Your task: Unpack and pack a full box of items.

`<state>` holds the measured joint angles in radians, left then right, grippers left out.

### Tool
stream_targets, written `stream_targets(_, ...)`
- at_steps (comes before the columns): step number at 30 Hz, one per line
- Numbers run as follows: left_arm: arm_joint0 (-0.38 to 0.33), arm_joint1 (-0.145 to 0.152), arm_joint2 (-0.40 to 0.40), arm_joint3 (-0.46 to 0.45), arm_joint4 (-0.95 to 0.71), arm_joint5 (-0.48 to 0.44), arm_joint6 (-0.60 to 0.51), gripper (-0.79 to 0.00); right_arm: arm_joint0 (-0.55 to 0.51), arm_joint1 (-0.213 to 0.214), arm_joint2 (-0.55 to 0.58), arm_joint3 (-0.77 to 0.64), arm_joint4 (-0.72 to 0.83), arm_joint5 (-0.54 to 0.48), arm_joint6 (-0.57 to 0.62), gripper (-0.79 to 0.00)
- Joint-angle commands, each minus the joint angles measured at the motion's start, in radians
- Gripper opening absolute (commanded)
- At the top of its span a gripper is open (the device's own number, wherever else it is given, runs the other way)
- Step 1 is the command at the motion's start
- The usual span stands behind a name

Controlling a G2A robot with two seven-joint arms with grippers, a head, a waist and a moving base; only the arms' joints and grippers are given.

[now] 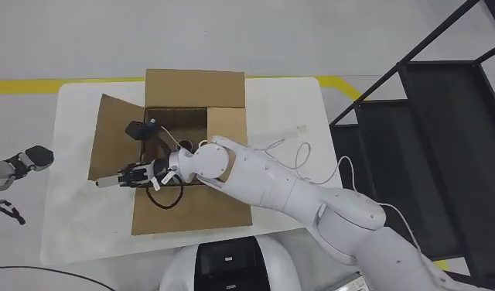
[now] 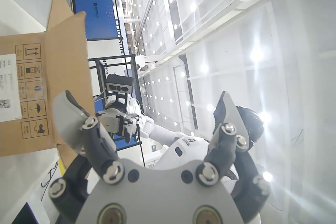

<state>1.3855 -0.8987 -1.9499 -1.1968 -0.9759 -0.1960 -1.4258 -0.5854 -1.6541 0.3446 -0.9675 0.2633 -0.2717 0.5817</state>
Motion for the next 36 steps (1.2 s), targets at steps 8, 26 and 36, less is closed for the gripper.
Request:
stream_targets(8,-0.075,-0.006,0.067,0.036,0.013,0.016,0.017,0.0,0.011,-0.016,0.037,0.009,-0.071,0.033,0.011,0.0)
stream_targets(26,-0.099,-0.026,0.113,-0.08,-0.086,-0.046,-0.009,0.0,-0.375,0.221,0.441,-0.588,-0.261,0.183,0.243,0.0)
stream_targets(36,-0.061,-0.029,0.168,-0.205,0.092,-0.07,0.032,0.0,-0.65,0.311,0.722,-0.847,-0.297,0.177,0.315,0.0)
